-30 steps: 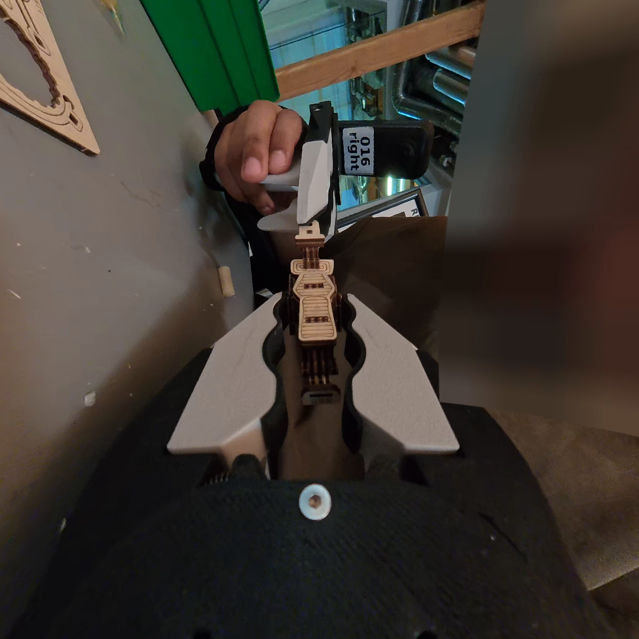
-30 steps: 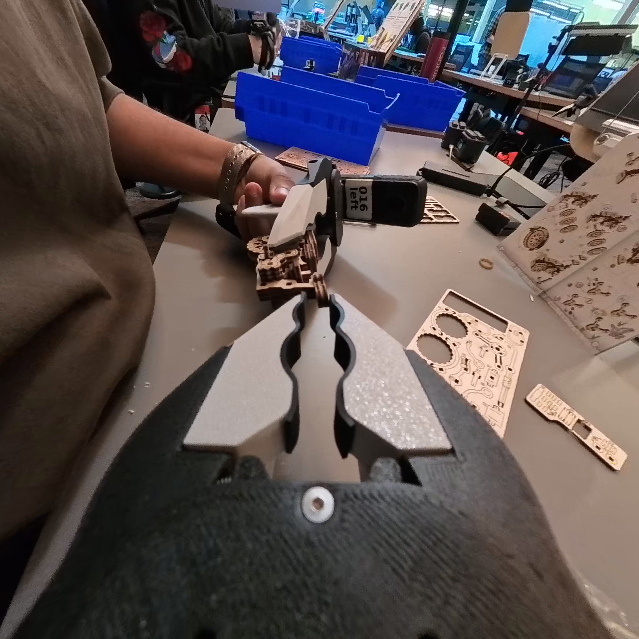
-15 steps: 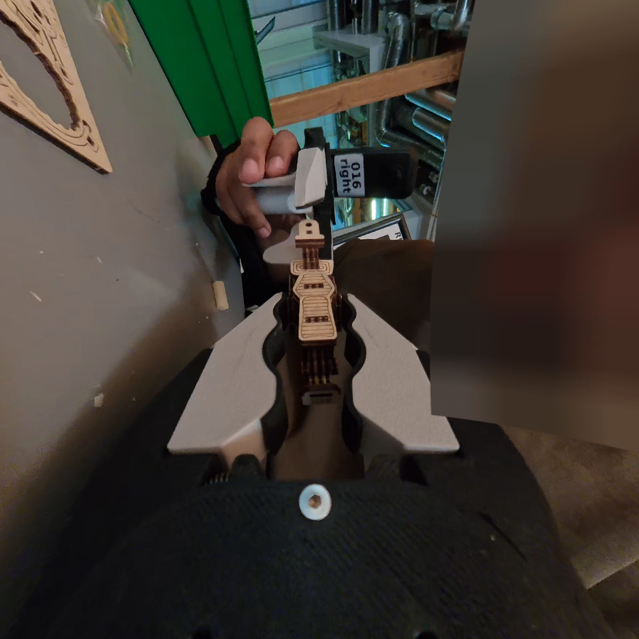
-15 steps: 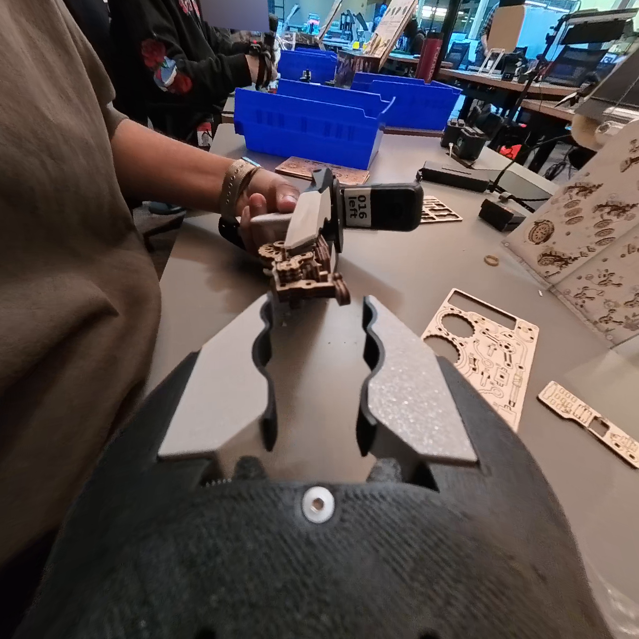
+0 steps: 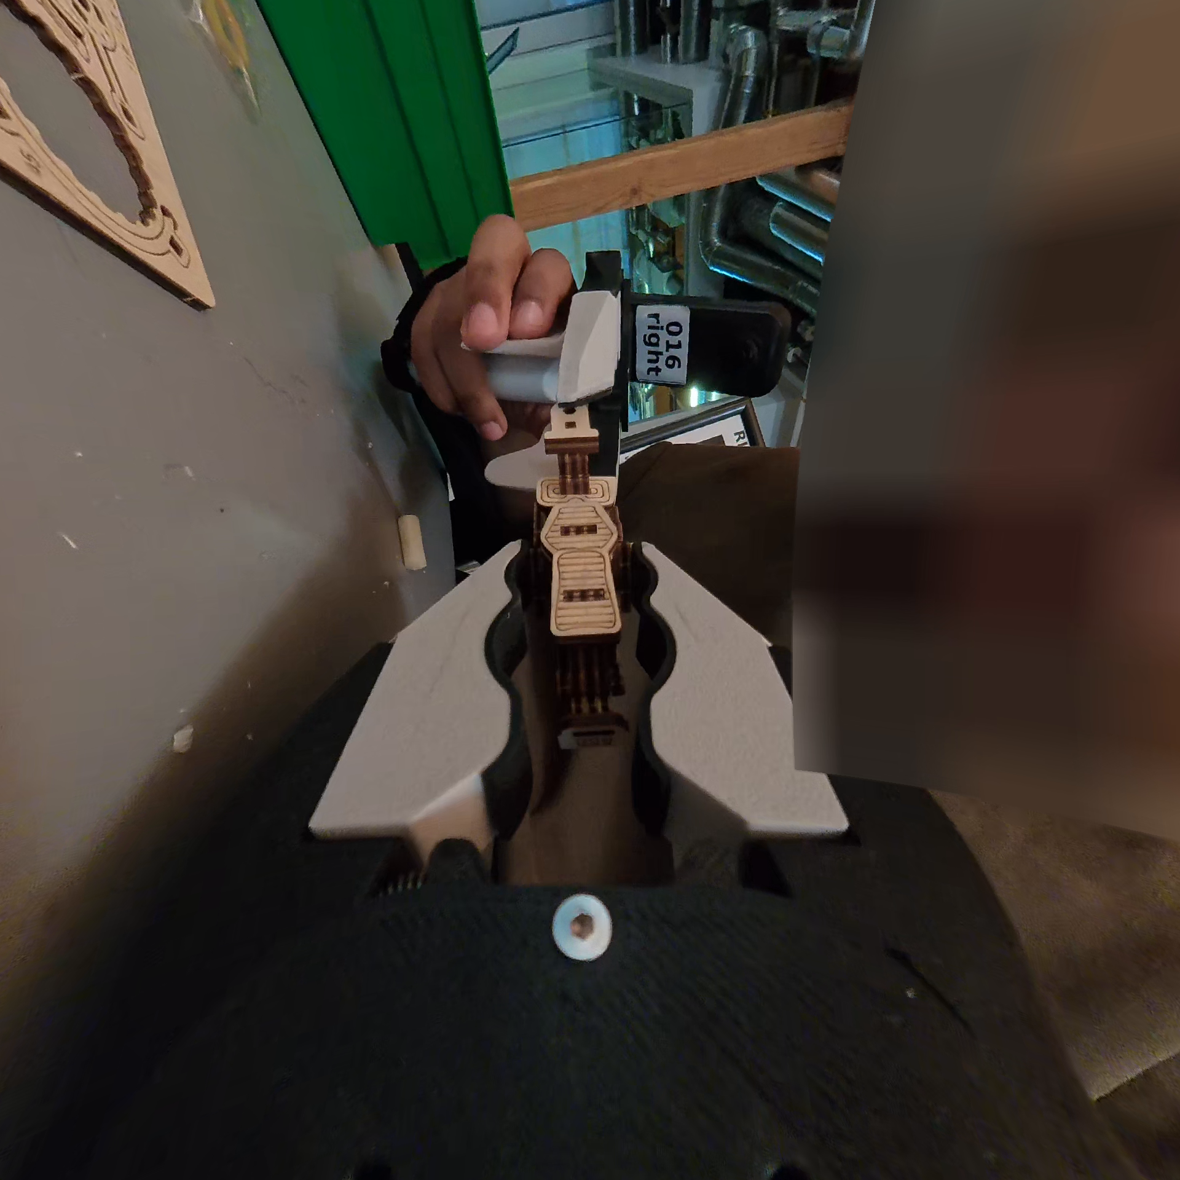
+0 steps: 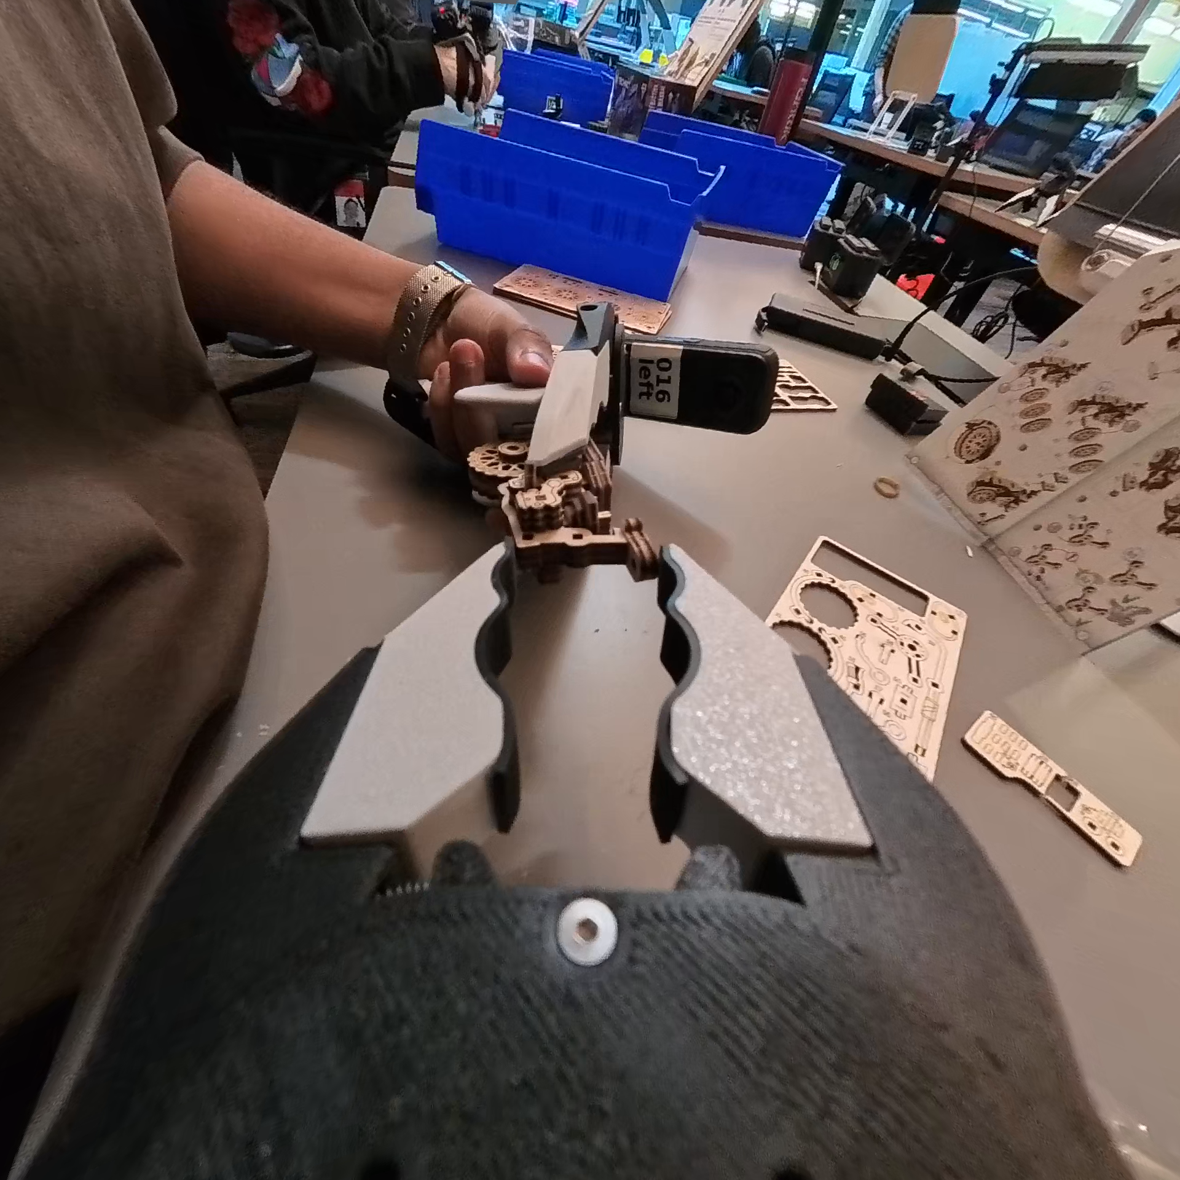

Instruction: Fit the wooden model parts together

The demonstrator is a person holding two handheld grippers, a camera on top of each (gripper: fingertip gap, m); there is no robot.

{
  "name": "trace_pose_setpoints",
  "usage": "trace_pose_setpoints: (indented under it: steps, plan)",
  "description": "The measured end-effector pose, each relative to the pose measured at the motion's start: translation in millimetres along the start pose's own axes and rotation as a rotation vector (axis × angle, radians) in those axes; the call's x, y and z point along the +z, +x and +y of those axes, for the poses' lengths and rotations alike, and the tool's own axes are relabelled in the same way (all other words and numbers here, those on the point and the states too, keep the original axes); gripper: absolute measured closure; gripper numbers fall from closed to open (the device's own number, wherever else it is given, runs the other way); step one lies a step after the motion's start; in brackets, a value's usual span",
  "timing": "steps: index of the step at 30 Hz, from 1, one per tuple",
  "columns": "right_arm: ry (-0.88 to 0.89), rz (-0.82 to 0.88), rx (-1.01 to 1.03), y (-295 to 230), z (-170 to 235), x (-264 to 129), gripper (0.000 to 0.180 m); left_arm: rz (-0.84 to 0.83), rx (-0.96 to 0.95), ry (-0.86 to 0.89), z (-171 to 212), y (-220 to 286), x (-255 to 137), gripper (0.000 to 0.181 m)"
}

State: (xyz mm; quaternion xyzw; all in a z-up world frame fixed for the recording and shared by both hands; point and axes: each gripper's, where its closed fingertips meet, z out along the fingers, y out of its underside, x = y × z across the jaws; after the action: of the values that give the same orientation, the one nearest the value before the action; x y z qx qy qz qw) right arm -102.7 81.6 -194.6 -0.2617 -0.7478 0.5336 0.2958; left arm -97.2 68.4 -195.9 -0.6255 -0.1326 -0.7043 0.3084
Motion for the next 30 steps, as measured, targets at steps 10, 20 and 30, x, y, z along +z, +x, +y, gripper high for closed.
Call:
trace_pose_setpoints:
  steps: [10,20,30]
  plan:
    - [-0.003,-0.004,0.012,1,2,0,0.136,-0.011,0.005,0.0,0,-1,0,0.153]
    - [0.145,0.09,0.329,44,-12,-18,0.127,-0.645,0.756,-0.097,-14,-33,-16,0.152]
    - [-0.026,-0.02,0.228,20,18,-9,0.175,-0.733,0.967,-0.224,-2,-43,-8,0.151]
